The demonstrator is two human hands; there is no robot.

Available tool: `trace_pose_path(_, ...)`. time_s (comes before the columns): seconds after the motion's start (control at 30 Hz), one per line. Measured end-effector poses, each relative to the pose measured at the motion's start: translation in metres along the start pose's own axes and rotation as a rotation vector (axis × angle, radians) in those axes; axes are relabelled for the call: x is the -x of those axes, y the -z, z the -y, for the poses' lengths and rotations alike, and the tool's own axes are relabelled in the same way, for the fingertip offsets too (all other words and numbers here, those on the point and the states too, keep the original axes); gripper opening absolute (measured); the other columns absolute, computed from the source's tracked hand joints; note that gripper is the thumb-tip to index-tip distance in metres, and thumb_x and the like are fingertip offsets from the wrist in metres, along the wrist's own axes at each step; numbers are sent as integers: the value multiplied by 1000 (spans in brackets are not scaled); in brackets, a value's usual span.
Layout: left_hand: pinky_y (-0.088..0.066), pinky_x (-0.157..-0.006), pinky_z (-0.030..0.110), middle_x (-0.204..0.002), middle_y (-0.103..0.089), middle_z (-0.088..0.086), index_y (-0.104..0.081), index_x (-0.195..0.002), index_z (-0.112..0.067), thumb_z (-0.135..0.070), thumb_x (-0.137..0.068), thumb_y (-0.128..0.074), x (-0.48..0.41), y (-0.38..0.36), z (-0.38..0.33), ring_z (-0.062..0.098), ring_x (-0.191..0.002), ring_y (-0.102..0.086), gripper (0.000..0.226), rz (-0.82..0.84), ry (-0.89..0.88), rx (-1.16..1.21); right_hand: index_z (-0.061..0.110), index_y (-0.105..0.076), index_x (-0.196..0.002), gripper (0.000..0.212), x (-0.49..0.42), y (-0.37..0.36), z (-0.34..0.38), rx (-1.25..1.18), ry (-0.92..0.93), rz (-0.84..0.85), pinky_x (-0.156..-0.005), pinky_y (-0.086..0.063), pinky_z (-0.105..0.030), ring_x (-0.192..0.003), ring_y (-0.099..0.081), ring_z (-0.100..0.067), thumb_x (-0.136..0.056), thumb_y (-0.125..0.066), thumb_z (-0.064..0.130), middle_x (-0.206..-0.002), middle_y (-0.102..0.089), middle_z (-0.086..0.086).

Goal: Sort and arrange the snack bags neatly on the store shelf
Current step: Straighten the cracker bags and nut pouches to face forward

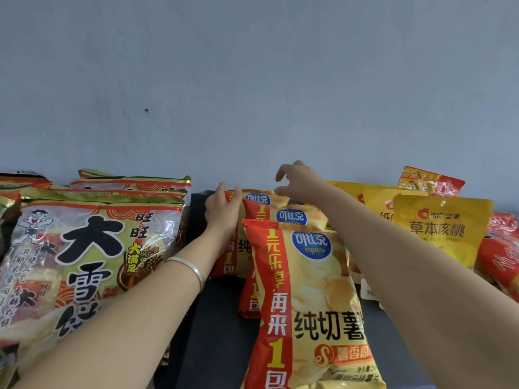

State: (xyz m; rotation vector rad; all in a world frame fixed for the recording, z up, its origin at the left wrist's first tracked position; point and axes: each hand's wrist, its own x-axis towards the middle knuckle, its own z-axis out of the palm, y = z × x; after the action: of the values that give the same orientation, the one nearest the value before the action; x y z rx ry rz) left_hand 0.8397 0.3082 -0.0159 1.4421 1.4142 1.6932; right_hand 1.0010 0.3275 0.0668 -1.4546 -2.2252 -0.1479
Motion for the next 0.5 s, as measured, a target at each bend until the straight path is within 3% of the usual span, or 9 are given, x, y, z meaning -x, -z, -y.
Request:
trace_pose_path(0.07,-40,-104,52,-144,-35,10,-40,-139,-25,-64,-86,-40,9,5,-2,29,-128,-43,66,-23,-47,-2,13,-60,-116,29,6,6,-5,-12,2,16,-73,-46,-27,-87,-58,-17,-91,-61,28,-120,-58,-7)
trace_pose_path(0.13,-43,-100,51,-132,-50,8,-52,-119,-26,-74,-74,-39,16,9,1,27,-120,-51,67,-10,-45,7,11,-64,-113,27,13,8,-10,10,-32,106,-77,-47,-28,-95,-59,-19,-91,-61,27,-116,-64,-6)
trace_pose_path(0.2,-44,-99,49,-128,-52,6,-52,-114,-29,-63,-87,-40,30,12,-2,24,-116,-53,45,44,-52,32,11,-63,-119,33,21,8,-14,23,-83,163,-85,-47,-30,-106,-58,-21,-93,-58,31,-119,-63,-4)
trace_pose_path(0.27,-43,-101,48,-130,-51,6,-49,-122,-28,-52,-96,-39,39,12,-3,22,-116,-54,36,114,-39,71,10,-62,-121,39,27,5,-18,0,-123,195,-88,-48,-33,-108,-59,-22,-96,-52,37,-121,-64,-4)
trace_pose_path(0.4,-38,-105,52,-124,-60,3,-48,-131,-25,-58,-92,-41,56,10,-5,25,-117,-56,52,248,88,123,5,-61,-120,48,39,5,-18,-82,-206,200,-80,-48,-33,-104,-60,-24,-96,-48,45,-118,-64,-9)
trace_pose_path(0.5,-38,-104,56,-120,-64,5,-54,-127,-26,-69,-66,-55,61,4,-2,30,-114,-58,75,281,160,130,4,-63,-114,37,44,8,-14,-140,-201,162,-62,-47,-27,-90,-59,-21,-95,-54,34,-112,-67,-10)
